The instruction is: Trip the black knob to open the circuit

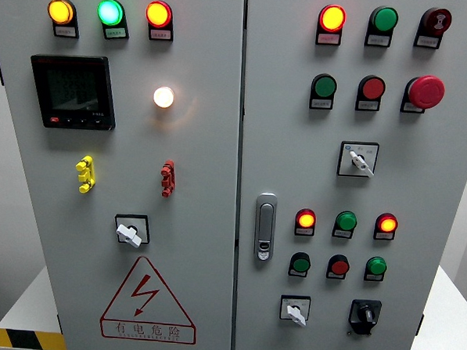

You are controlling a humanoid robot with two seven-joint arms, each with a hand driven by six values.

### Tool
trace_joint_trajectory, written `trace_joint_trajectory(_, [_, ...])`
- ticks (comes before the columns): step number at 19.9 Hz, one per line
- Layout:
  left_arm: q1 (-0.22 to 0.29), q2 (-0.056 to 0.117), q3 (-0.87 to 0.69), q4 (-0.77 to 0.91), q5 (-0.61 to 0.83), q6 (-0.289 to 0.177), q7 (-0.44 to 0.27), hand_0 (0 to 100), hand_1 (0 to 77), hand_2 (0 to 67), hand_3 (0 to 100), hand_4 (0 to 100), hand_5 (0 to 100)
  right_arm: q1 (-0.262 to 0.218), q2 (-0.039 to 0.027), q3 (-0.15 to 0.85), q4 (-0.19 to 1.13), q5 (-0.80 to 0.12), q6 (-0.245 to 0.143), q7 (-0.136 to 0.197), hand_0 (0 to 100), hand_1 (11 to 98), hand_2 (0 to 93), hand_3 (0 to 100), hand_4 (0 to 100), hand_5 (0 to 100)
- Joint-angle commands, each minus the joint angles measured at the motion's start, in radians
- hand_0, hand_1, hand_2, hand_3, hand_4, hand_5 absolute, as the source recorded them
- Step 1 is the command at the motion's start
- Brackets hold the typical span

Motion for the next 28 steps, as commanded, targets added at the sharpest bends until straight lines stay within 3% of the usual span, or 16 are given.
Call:
trace_joint_trajectory(1, [0.001,0.0,0.0,0.0,0.0,0.0,0.0,0,0.0,19.5,26,10,9,0.0,0.0,0.0,-0.001,0.0,0.0,0.0,87,36.4,0.4,9,1,8])
trace_joint_trajectory(5, [0.001,0.0,0.0,0.0,0.0,0.0,0.0,0,0.0,19.5,26,10,9,0.0,0.0,0.02,-0.001,-0.005,0.003,0.002,86,36.5,0.3,9,1,8])
trace_joint_trajectory(7, [0.001,0.001,0.0,0.0,0.0,0.0,0.0,0,0.0,19.5,26,10,9,0.0,0.0,0.095,-0.001,-0.056,0.008,0.002,86,36.5,0.4,9,1,8])
trace_joint_trajectory(12, [0.001,0.0,0.0,0.0,0.0,0.0,0.0,0,0.0,19.5,26,10,9,0.0,0.0,0.48,-0.007,-0.47,0.015,-0.018,86,36.6,0.4,9,1,8])
trace_joint_trajectory(14, [0.001,0.0,0.0,0.0,0.0,0.0,0.0,0,0.0,19.5,26,10,9,0.0,0.0,0.656,-0.011,-0.639,0.043,-0.037,86,36.7,0.3,9,1,8])
trace_joint_trajectory(17, [0.001,0.001,0.0,0.0,0.0,0.0,0.0,0,0.0,19.5,26,10,9,0.005,0.0,0.995,-0.045,-0.979,0.101,-0.052,86,37.0,0.4,9,1,8])
trace_joint_trajectory(19, [0.001,0.001,0.0,0.0,0.0,0.0,0.0,0,0.0,19.5,26,10,9,0.014,0.0,1.106,-0.045,-1.095,0.111,-0.051,85,37.2,0.4,9,1,8])
trace_joint_trajectory(21, [0.001,0.0,0.0,0.0,0.0,0.0,0.0,0,0.0,19.5,26,10,9,0.023,0.0015,1.198,-0.051,-1.146,0.132,-0.049,85,37.1,0.3,9,1,8])
trace_joint_trajectory(24, [-0.001,0.001,0.0,0.0,0.0,0.0,0.0,0,0.0,19.5,26,10,9,0.04,-0.0077,1.154,-0.045,-1.137,0.135,-0.043,85,37.1,0.3,10,1,8])
trace_joint_trajectory(25, [0.001,0.001,0.0,0.0,0.0,0.0,0.0,0,0.0,19.5,26,10,9,0.04,-0.0077,1.157,-0.047,-1.135,0.135,-0.043,85,37.1,0.2,10,1,8])
trace_joint_trajectory(28, [0.001,0.001,0.0,0.0,0.0,0.0,0.0,0,0.0,19.5,26,10,9,0.043,-0.0092,1.253,-0.027,-1.155,0.137,-0.046,85,37.0,0.1,10,1,8])
